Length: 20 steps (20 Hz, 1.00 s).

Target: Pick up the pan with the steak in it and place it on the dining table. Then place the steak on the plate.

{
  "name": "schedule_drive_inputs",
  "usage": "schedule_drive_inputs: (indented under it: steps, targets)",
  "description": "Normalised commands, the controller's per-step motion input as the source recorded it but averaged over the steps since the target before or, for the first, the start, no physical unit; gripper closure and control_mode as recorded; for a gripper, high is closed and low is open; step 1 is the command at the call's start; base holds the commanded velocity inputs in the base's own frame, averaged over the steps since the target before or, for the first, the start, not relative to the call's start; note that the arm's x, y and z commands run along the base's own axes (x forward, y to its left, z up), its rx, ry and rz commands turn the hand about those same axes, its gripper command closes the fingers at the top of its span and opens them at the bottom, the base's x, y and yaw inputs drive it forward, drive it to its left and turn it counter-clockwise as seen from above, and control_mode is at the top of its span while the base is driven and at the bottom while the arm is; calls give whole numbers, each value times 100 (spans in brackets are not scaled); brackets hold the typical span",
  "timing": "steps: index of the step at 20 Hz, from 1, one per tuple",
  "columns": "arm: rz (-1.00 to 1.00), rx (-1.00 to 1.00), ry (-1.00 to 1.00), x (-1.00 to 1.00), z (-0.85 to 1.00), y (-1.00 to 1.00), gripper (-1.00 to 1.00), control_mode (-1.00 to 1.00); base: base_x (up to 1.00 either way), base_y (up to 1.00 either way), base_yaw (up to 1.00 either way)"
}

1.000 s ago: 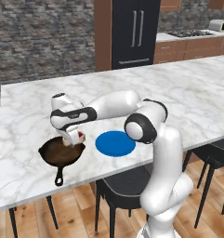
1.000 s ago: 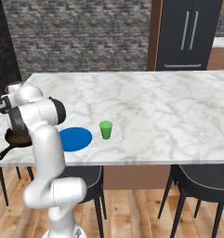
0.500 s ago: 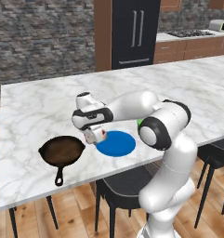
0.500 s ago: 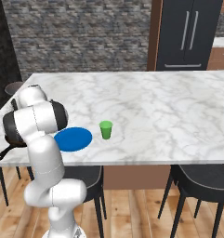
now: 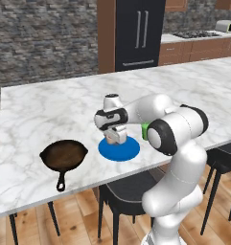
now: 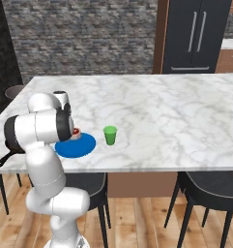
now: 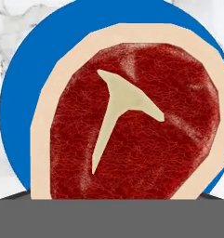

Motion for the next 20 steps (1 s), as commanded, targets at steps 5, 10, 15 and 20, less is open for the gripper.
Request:
schedule_drive_inputs:
  steps: [5,10,15,20]
  targets:
    - [0,0,0,3,-17,-7,100,-100,0,0,0]
    - [0,0,0,0,-36,-9,100,-100,0,0,0]
    - [0,0,0,1,-12,-3,100,-100,0,0,0]
    - [0,0,0,0,1,0,-100,-100,0,0,0]
